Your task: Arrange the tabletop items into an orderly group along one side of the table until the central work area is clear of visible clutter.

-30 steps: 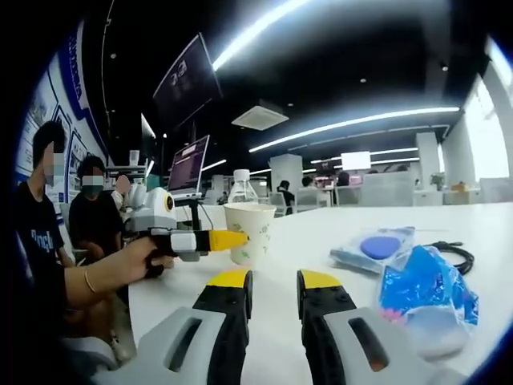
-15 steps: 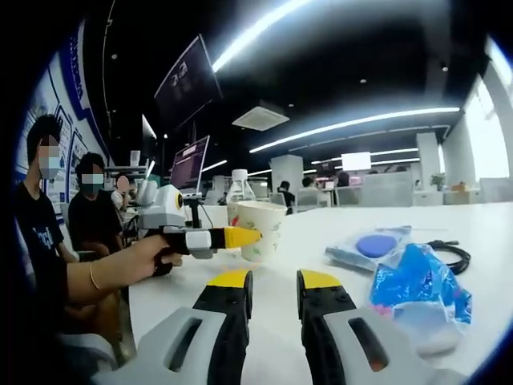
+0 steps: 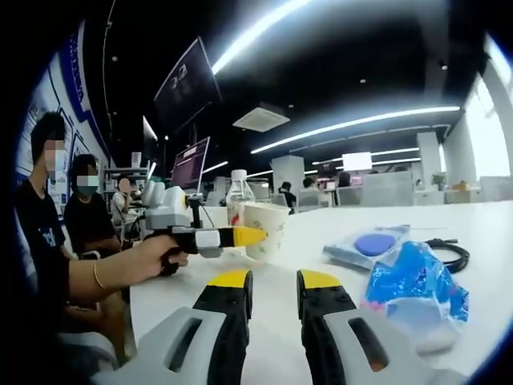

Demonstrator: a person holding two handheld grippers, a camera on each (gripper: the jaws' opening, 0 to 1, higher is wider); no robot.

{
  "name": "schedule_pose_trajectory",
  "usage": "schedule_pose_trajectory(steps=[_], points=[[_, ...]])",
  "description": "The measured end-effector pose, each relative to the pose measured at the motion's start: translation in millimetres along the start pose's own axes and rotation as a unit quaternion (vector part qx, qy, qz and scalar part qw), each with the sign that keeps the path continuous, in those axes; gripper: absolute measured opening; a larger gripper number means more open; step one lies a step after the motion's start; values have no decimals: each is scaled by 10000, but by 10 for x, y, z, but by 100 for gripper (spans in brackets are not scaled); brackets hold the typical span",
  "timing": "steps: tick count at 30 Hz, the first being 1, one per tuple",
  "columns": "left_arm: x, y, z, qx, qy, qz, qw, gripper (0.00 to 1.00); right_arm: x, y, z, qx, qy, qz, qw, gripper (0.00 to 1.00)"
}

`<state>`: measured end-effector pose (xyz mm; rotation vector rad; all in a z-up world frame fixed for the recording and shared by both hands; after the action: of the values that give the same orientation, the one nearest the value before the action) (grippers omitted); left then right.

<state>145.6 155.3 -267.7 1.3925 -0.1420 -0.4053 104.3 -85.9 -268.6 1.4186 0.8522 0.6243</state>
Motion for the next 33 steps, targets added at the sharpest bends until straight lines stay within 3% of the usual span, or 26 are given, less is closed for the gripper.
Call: schedule_pose_trajectory(steps=[8, 19, 33], points=[[49, 9, -41, -39, 341, -67, 9994, 37, -27, 7, 5, 27, 40, 47, 10000, 20], [78, -14, -82, -3, 521, -111, 9986, 38, -39, 5, -7, 32, 78, 70, 9999, 20], [110, -92, -143, -201, 643, -386, 9970, 38, -32, -14, -11, -5, 74, 61, 10000, 20]])
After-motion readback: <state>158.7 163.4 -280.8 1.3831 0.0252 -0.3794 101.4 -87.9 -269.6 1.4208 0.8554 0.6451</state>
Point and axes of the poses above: the point that each gripper's makers call its tool centre point, and the gripper's own axes: x roughly forward along the fingers, z roughly to its right, y roughly out of its top, the point moved 9 cm from there along -x, roughly backward along the fingers, and after that the axes turned 8 degrees about -z, right-handed, at the moved point
